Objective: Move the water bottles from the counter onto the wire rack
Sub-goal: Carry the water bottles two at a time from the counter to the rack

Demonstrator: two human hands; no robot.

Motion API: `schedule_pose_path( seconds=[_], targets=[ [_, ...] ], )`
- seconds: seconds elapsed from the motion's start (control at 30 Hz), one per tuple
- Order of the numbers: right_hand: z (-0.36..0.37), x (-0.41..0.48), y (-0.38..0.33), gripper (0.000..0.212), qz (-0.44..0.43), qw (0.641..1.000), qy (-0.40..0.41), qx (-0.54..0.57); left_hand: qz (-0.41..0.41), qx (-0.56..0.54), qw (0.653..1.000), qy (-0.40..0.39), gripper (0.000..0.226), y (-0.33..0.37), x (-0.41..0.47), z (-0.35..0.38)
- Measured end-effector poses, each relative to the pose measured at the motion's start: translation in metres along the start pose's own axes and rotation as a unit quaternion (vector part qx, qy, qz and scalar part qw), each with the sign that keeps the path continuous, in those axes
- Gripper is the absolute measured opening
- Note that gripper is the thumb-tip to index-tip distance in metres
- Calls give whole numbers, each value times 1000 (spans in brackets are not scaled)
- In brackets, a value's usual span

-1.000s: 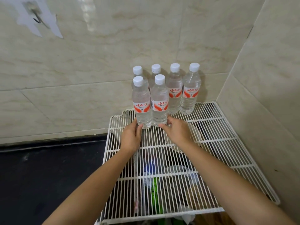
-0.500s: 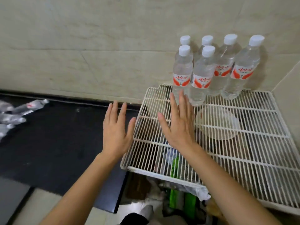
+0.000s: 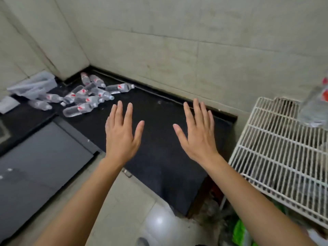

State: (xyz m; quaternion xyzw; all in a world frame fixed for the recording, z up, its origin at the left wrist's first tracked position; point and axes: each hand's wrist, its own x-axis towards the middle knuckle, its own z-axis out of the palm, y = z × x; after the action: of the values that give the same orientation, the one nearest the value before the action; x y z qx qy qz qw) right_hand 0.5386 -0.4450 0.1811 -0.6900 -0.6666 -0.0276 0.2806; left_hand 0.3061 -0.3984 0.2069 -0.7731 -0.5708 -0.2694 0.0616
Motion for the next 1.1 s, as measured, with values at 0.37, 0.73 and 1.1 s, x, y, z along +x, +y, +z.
schedule_pose_path(
  seconds=[0.37,0.73,1.1],
  targets=[
    [157,87,-229,77,-14,997,-77,29,-104,38,992,-62,65,-293,-1,-55],
    [284,169,-267,80,-17,988,-154,11,-107,27,986,-127,69,-413,59,22],
    [425,323,-299,80,61,962,-252,90,-87,79,964,-237,72,-547,207,99]
  ],
)
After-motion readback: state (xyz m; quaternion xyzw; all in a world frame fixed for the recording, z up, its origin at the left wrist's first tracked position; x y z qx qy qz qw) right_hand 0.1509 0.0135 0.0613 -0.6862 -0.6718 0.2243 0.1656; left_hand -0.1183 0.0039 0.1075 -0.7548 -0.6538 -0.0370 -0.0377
